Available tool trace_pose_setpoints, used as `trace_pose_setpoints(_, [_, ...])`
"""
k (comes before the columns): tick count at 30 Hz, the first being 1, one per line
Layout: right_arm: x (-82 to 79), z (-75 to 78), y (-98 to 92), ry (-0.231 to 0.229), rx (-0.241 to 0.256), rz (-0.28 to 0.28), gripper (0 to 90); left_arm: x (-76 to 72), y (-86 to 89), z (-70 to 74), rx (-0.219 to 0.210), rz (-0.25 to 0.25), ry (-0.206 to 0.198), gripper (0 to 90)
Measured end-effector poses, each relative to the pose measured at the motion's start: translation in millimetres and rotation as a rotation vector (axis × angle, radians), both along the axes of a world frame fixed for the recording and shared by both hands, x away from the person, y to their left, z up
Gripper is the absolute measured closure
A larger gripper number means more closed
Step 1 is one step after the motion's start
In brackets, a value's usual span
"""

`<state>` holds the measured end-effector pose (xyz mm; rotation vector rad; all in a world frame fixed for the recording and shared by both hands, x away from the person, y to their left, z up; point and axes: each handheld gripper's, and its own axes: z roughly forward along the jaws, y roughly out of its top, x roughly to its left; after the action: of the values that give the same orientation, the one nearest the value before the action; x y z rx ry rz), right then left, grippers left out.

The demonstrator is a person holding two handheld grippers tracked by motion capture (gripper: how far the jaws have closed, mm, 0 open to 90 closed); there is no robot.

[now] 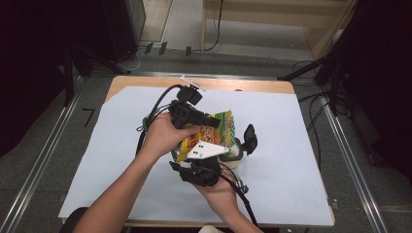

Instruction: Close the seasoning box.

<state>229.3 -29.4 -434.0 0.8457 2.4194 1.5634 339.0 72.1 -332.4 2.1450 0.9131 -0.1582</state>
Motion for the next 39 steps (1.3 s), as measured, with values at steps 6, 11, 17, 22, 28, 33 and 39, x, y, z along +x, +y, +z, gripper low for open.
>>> trace_pose_setpoints(6, [-0.9,-2.6,-0.7,-0.004,-0.009,0.001,65.7,-2.6,-0.9,-1.8,0.002,-0.004,-0.015,76.8])
trace_pose_setpoints(11, [-1.0,-3.2,-0.6,-0.009,-0.017,0.002,65.7,-3.4,0.1,-2.7,-0.005,0.0,-0.018,76.8])
trace_pose_setpoints(17, [-2.0,-3.2,0.4,-0.015,-0.025,0.001,65.6,-3.3,0.8,-2.9,-0.006,-0.003,-0.015,76.8])
trace_pose_setpoints(22, [-3.6,-2.7,1.4,-0.021,-0.025,0.005,63.5,-2.8,1.3,-2.6,-0.006,-0.001,-0.011,76.8])
trace_pose_setpoints(28, [-4.1,-3.0,1.3,-0.025,-0.018,0.003,65.7,-4.6,0.3,-1.3,-0.004,-0.004,-0.02,76.7])
trace_pose_setpoints(33, [-4.6,-2.3,1.0,-0.023,-0.012,0.001,65.9,-5.2,0.0,-0.3,-0.008,-0.006,-0.025,76.7])
trace_pose_setpoints(39, [-4.6,-2.0,0.7,-0.025,-0.009,0.0,66.1,-5.4,-0.9,0.2,-0.002,-0.008,-0.03,76.5])
